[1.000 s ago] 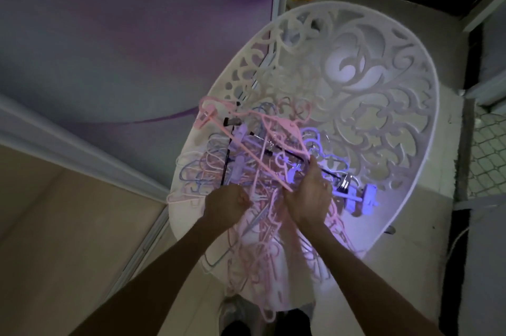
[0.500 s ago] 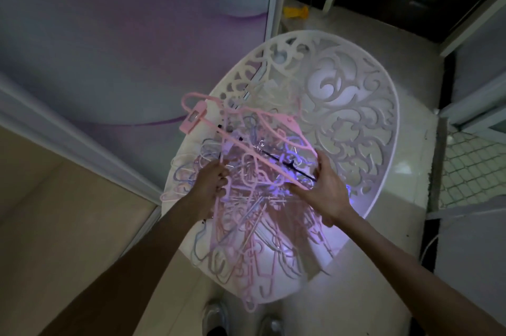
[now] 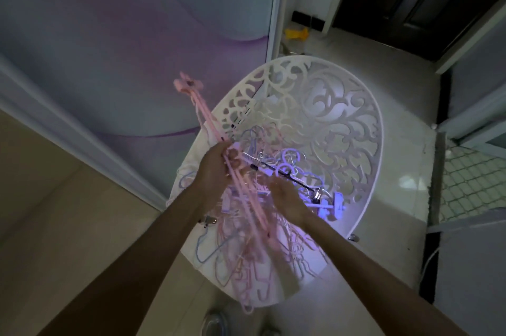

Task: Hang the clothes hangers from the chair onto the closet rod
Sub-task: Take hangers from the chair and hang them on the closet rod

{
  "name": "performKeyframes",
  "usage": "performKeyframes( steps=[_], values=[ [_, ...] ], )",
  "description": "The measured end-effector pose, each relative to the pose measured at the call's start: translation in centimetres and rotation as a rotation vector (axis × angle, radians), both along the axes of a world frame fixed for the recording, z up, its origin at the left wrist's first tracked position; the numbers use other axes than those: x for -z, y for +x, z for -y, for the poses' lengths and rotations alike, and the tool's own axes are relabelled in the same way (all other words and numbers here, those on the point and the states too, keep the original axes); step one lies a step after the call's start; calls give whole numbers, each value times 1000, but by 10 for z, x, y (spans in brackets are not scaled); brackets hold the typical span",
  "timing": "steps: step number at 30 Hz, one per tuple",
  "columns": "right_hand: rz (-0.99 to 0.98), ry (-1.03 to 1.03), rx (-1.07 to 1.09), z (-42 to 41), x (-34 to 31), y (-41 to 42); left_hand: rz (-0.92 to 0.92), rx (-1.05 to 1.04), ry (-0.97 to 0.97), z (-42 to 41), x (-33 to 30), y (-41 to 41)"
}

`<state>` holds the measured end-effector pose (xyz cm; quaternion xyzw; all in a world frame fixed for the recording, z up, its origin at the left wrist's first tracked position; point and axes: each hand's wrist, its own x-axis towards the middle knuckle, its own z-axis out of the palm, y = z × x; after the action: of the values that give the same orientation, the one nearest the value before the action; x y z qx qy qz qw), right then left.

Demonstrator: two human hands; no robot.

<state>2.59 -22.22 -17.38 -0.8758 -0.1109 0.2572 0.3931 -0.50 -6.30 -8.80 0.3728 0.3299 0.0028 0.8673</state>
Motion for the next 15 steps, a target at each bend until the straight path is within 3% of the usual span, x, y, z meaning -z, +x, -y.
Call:
performKeyframes(
  steps=[3,5,6,9,11,15],
  values=[
    [188,-444,-30,17,23,36,-26,19,247,-12,6,1],
    [121,-565,-121,13,41,48,-41,87,387,-19,17,-4],
    [129,-595,-122,6,48,49,-51,105,431,-21,22,-7],
    [514,-623,-102,-12,61,37,-87,131,492,-26,34,-14],
    [657,-568,-140,-19,66,24,-107,141,522,-31,39,-18],
    [476,-581,-96,-18,80,24,-115,175,594,-41,47,-22]
  ],
)
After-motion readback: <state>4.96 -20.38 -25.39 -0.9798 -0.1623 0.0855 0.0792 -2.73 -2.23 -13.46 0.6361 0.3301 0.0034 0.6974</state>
